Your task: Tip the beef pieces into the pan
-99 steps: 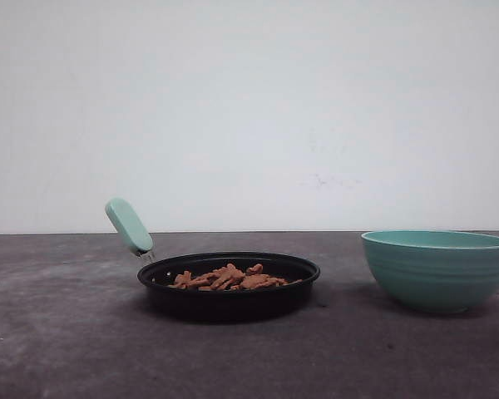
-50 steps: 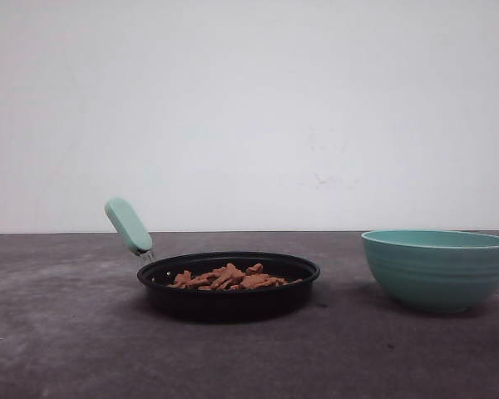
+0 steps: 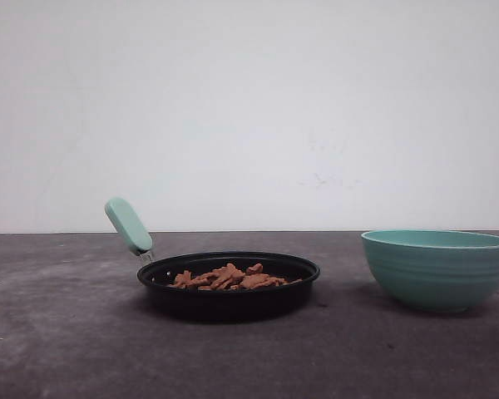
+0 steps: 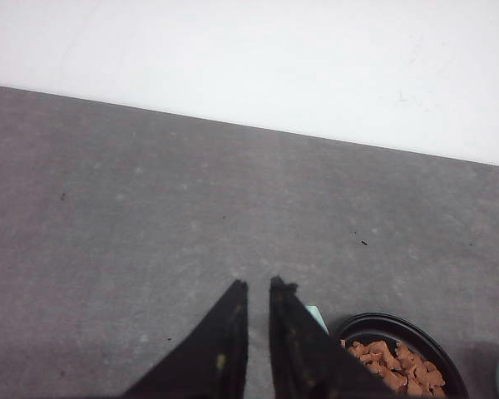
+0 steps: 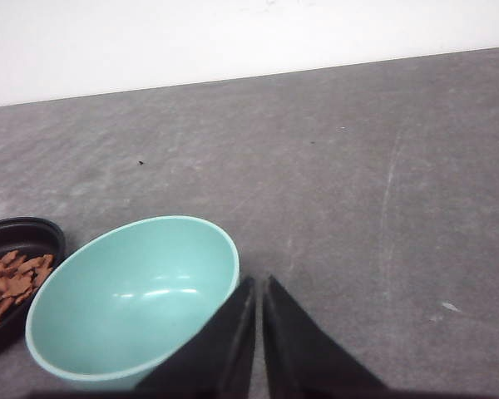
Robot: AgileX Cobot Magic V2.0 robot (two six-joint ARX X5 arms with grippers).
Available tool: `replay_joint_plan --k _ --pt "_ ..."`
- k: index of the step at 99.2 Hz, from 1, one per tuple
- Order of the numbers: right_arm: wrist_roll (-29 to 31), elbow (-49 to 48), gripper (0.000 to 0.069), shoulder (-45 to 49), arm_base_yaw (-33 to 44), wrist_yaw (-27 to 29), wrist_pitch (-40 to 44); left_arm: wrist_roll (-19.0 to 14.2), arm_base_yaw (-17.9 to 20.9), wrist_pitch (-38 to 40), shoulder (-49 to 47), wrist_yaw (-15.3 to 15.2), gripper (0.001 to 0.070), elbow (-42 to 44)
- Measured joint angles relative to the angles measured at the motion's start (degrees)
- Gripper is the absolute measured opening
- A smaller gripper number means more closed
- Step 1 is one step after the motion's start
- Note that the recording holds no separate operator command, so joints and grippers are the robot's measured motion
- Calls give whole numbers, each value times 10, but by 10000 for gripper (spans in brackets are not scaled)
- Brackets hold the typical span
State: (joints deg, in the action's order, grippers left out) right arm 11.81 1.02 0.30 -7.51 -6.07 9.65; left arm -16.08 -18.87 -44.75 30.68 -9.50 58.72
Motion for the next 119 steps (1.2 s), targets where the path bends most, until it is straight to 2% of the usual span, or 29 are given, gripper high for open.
replay_joint_plan --k 15,36,46,54,62,73,85,97,106,119 --pt "0 0 13 0 0 0 0 0 5 -1 -17 0 22 0" --pt "0 0 13 0 0 0 0 0 54 -2 -102 3 22 0" --pt "0 0 13 0 0 0 0 29 81 9 -118 2 22 -15" --pt "0 0 13 0 0 0 0 65 103 45 -127 3 22 -70" --pt "0 0 13 0 0 0 0 82 123 97 -144 11 22 -145" --pt "0 0 13 0 0 0 0 93 148 177 -185 51 22 -257" --pt "0 0 13 0 0 0 0 94 158 235 -243 78 22 -382" --pt "0 0 13 0 0 0 0 81 158 261 -306 81 22 -486" --pt "0 0 13 0 0 0 0 60 159 278 -301 82 22 -520" --pt "0 0 13 0 0 0 0 53 159 274 -303 83 22 -544"
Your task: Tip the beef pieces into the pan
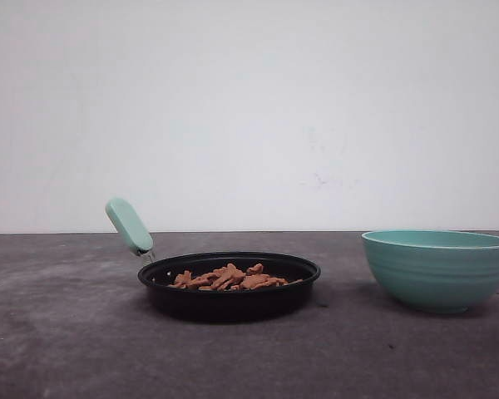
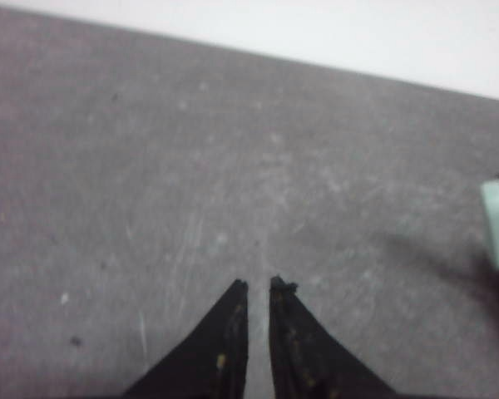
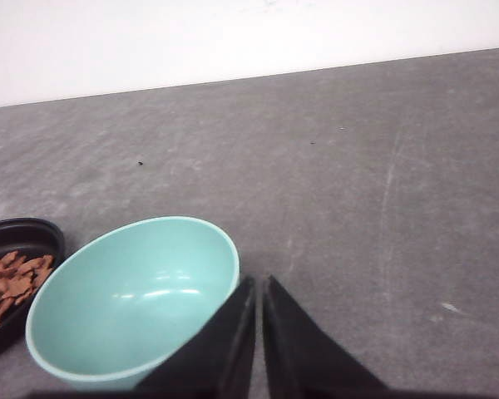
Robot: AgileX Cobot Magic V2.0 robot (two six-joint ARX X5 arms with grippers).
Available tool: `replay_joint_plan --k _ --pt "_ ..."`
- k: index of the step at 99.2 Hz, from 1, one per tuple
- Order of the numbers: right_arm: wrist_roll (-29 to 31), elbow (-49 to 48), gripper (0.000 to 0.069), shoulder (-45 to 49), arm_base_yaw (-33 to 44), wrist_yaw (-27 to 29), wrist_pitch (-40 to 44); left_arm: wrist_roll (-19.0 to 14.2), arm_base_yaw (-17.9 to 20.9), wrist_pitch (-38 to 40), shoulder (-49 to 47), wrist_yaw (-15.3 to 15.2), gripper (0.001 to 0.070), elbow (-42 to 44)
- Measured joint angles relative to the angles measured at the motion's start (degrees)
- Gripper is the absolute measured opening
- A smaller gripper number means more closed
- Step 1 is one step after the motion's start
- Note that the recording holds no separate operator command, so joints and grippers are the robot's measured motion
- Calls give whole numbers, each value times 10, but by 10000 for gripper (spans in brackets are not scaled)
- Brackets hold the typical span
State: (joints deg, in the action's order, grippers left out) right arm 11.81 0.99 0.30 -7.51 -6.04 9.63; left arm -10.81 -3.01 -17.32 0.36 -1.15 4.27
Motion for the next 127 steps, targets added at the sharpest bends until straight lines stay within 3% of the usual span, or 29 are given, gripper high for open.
replay_joint_plan --k 24,39,51,127 --pt "0 0 13 0 0 0 0 7 0 7 -2 1 22 -3" --pt "0 0 13 0 0 0 0 24 0 9 -2 26 22 -3" --pt "0 0 13 0 0 0 0 33 0 9 -2 22 22 -3" --pt "0 0 13 0 0 0 0 24 0 9 -2 14 22 -3"
